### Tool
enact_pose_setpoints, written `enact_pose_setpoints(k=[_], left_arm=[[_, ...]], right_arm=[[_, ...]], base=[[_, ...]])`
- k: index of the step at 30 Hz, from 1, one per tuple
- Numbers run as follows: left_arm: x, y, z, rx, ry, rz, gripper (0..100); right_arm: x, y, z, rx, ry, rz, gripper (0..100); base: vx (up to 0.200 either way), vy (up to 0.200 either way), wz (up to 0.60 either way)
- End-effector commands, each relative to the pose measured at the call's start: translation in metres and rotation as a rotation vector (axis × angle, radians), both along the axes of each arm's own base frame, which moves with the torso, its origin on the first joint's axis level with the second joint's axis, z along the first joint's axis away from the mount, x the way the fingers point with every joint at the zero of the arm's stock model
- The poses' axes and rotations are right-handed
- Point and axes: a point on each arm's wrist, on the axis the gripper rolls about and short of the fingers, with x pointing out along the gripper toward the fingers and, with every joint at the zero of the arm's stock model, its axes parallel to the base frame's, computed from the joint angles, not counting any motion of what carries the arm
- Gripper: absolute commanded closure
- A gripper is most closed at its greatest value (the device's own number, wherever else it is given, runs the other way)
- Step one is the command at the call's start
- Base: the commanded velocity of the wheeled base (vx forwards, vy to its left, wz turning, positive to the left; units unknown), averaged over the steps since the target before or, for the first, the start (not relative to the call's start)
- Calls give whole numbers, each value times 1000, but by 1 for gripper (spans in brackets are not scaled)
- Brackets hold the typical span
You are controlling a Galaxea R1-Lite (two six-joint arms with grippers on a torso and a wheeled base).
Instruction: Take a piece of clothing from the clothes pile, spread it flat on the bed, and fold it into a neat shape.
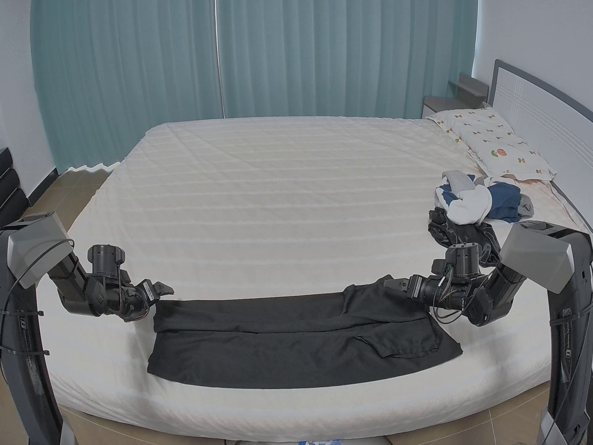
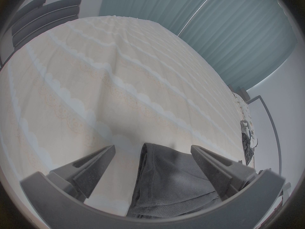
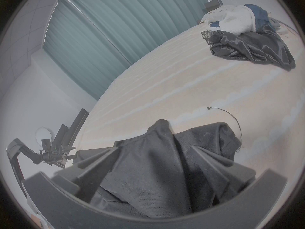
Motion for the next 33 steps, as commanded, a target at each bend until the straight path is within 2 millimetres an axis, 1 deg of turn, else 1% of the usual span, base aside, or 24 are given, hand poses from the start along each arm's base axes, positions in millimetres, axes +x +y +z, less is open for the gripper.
enact_pose_setpoints(k=[1, 4, 7, 10, 12, 13, 17, 18, 23, 32, 33], left_arm=[[0, 0, 0, 1, -1, 1, 0], [0, 0, 0, 1, -1, 1, 0], [0, 0, 0, 1, -1, 1, 0], [0, 0, 0, 1, -1, 1, 0], [0, 0, 0, 1, -1, 1, 0], [0, 0, 0, 1, -1, 1, 0], [0, 0, 0, 1, -1, 1, 0], [0, 0, 0, 1, -1, 1, 0], [0, 0, 0, 1, -1, 1, 0], [0, 0, 0, 1, -2, 1, 0], [0, 0, 0, 1, -2, 1, 0]], right_arm=[[0, -1, -10, -18, 17, 7, 100], [-3, -3, -15, -46, 23, 8, 100], [-4, -6, -14, -59, 20, -9, 100], [-7, -10, -10, -60, 16, -18, 100], [-10, -18, -1, -57, 8, -35, 100], [-12, -19, 0, -58, 9, -37, 100], [-25, -25, 8, -53, 28, -40, 100], [-25, -25, 9, -53, 28, -40, 100], [-38, -27, 4, -57, 47, -39, 100], [-51, -28, -3, -99, 70, -9, 100], [-51, -28, -3, -99, 70, -9, 0]], base=[[0, 0, 0], [0, 0, 0], [0, 0, 0], [0, 0, 0], [0, 0, 0], [0, 0, 0], [0, 0, 0], [0, 0, 0], [0, 0, 0], [0, 0, 0], [0, 0, 0]])
